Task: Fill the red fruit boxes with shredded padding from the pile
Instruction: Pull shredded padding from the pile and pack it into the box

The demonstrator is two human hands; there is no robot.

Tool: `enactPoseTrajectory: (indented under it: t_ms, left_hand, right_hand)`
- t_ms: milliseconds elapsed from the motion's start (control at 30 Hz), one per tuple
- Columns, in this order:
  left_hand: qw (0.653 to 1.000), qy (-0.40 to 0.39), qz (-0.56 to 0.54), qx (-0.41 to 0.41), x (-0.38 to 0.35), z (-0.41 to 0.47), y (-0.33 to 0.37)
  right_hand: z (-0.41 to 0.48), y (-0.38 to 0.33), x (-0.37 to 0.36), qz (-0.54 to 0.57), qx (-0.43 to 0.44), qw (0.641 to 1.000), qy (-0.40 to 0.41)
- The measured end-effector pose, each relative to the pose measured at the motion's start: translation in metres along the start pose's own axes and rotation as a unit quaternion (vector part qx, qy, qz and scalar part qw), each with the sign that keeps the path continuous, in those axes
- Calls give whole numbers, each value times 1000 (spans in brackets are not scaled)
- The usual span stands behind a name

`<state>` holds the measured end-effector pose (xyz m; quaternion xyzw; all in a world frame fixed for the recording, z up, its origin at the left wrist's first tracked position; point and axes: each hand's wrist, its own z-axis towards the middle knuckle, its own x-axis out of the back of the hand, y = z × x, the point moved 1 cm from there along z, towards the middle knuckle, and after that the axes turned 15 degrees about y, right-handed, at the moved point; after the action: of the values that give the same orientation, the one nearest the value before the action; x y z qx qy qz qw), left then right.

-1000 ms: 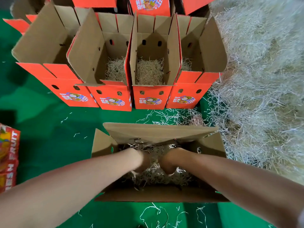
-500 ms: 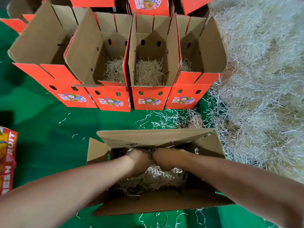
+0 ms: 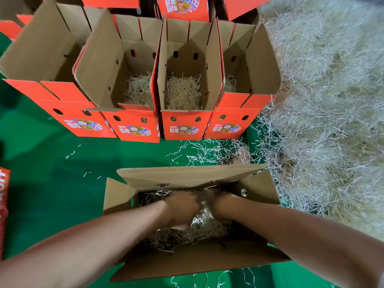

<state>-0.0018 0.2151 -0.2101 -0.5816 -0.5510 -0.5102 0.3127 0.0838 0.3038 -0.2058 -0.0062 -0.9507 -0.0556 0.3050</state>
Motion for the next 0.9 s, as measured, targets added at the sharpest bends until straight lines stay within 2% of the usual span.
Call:
enactPoseTrajectory:
  t_ms: [67,133,233,333,400,500,567,633,667,700,733,800,900]
  left_hand:
    - [998,-29,-53,16,-6,3,-1]
    - [990,-112,-87,24,-13,6,-3]
    - [975,-201,-80,56,-24,10,-4]
    - [970,-231,-45,59,-32,14,-4]
    - [974,-218,-19,53,-32,14,-7]
    - [980,-184,-55,48,-24,8,-15]
    - [990,-136,-39,27,-14,1,-17]
    - [999,-45,6,8,-7,-4,-16]
    - [1000,-7,16,11,-5,-7,-14]
    - [1000,5,18,15,-5,-11,-13]
    - [999,-19,17,23,-7,-16,-14]
    - [988,-149,2,49,-18,-27,-17]
    - [945,-321,3,63,-21,-41,-20]
  right_hand:
    - [0,4,-8,34,43,997,-53]
    - [0,2,-12,28,77,995,-60]
    - [5,-3,-18,7,72,994,-82]
    - [5,2,-22,-27,47,993,-105]
    - [0,4,-25,-65,42,990,-122]
    - [-6,-4,-19,-143,49,983,-107]
    - [-6,-14,-6,-131,34,991,-8]
    - [-4,-19,6,-48,36,990,124]
    - [-2,-20,10,-16,56,986,153]
    - [-1,-19,11,-4,77,986,147]
    - [2,-19,9,-1,86,989,119]
    - [8,-17,1,2,68,997,42]
    - [10,-6,-10,-48,46,996,-58]
